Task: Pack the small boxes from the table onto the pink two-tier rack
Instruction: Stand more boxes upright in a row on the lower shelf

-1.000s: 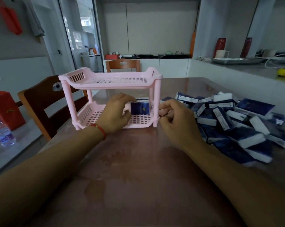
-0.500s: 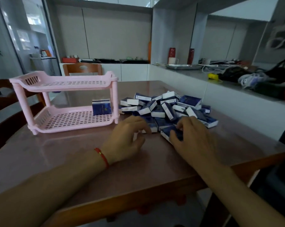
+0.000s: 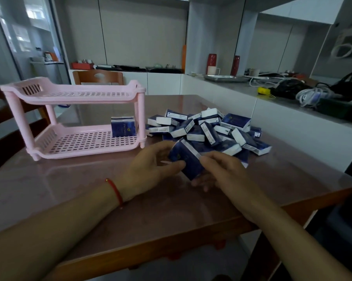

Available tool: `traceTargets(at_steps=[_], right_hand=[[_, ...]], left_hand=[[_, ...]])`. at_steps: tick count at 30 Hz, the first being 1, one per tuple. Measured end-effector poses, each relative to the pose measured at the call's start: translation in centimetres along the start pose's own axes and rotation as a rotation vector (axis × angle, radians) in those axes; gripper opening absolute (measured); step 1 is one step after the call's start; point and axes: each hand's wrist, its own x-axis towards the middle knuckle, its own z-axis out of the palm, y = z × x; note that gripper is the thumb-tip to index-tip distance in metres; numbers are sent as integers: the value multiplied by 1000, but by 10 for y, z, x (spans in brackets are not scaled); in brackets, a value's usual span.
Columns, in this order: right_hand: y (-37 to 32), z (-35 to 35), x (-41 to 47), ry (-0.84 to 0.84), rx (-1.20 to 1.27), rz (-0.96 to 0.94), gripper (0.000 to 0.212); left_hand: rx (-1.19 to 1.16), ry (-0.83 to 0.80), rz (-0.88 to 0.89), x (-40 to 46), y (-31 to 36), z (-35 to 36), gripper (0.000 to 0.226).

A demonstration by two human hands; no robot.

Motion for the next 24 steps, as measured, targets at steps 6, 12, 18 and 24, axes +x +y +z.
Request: traceTargets(at_steps=[6,12,18,24], right_hand=[[14,-32,27,584,-928,-282,31],[30,-33,36,430,-1105,-147,45],[22,-46,17,429,-442,-268,32],[-6,-34,21,134,-31,-138,26]], left_hand=[[-216,140,-102,0,-7,-10,19],[-294,171,-184,2,-8,-10,21],[-276,256,-130,2,-10,-16,36],[-201,253,-41,0,-6,-20,27]])
